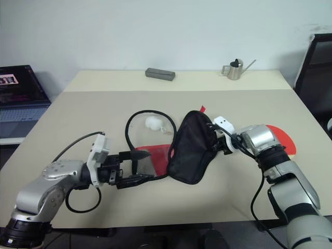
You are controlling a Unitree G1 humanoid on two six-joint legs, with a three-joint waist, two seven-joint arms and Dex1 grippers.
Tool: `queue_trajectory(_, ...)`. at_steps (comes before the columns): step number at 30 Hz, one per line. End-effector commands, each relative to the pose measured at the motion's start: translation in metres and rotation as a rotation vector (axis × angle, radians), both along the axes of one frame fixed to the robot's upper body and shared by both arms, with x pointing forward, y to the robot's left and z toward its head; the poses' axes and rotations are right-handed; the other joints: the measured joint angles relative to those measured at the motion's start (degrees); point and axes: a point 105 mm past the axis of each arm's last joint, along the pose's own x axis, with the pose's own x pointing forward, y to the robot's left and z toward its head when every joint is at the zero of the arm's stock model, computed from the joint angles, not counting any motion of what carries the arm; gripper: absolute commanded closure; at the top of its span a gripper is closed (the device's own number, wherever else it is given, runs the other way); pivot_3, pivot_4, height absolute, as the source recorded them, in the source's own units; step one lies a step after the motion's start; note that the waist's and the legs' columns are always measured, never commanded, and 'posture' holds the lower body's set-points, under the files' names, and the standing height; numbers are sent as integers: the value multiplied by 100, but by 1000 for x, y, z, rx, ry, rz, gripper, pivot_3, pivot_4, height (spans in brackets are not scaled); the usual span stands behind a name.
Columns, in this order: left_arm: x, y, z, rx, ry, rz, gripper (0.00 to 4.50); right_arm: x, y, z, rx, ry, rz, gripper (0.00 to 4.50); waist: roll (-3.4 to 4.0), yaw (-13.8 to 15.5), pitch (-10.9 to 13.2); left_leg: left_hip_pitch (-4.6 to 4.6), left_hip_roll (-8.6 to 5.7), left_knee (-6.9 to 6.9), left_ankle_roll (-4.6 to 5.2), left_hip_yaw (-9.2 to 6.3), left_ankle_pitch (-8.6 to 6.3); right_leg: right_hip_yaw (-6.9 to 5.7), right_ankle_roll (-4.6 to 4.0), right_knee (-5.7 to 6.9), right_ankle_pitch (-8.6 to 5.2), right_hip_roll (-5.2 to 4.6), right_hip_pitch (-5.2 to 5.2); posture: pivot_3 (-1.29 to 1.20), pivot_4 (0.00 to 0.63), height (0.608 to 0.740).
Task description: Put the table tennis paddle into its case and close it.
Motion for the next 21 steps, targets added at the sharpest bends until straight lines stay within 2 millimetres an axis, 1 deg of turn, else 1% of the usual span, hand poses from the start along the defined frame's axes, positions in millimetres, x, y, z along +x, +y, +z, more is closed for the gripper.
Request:
queue_trajectory(1, 1, -2, 8, 15, -55, -21, 0, 9, 1, 11, -31, -52, 40, 4489, 0, -3, 0, 0, 0, 0, -1, 0, 0, 0, 0, 0, 0, 0, 0, 0, 150, 740)
queue_trajectory(7, 1, -1, 7, 20, -61, -16, 0, 14, 3, 7, -75, -64, 81, 4489, 0, -10, 0, 2, 0, 1, -2, 1, -1, 1, 0, 1, 0, 0, 0, 0, 150, 740)
queue_trajectory(10, 1, -1, 6, 20, -60, -13, 0, 21, 3, 11, -82, -102, 65, 3805, 0, -19, 0, 6, 1, 2, -2, 2, -1, 3, 0, 6, 0, 1, 1, 0, 150, 740)
queue_trajectory(13, 1, -1, 5, 17, -58, -12, 0, 27, -2, 14, -94, -131, 37, 2848, 0, -17, 0, 9, 1, 5, -3, 3, 0, 3, -1, 12, 0, 1, 2, 0, 150, 740)
queue_trajectory(14, 1, -2, 5, 16, -57, -12, 0, 30, -4, 16, -90, -143, 22, 2484, 0, -13, 0, 9, 0, 6, -3, 3, 0, 4, 0, 12, 0, 1, 2, 0, 150, 740)
queue_trajectory(15, 2, -2, 5, 14, -56, -12, 0, 34, -7, 21, -80, -164, -7, 2237, 0, -8, 0, 9, 0, 6, -3, 3, 0, 3, 0, 12, 0, 1, 2, 0, 150, 740)
queue_trajectory(18, 2, -3, 5, 12, -56, -13, 0, 43, -14, 31, -66, -213, -69, 2237, 1, -2, 0, 6, -2, 7, -4, 2, 0, 3, -1, 12, 1, 0, 2, 0, 150, 740)
queue_trajectory(21, 4, -5, 5, 6, -58, -16, 0, 51, -31, 45, -35, -248, -159, 2237, 7, 1, 6, 0, -3, 4, -4, 1, 0, 3, -1, 10, 1, -2, -3, 0, 150, 740)
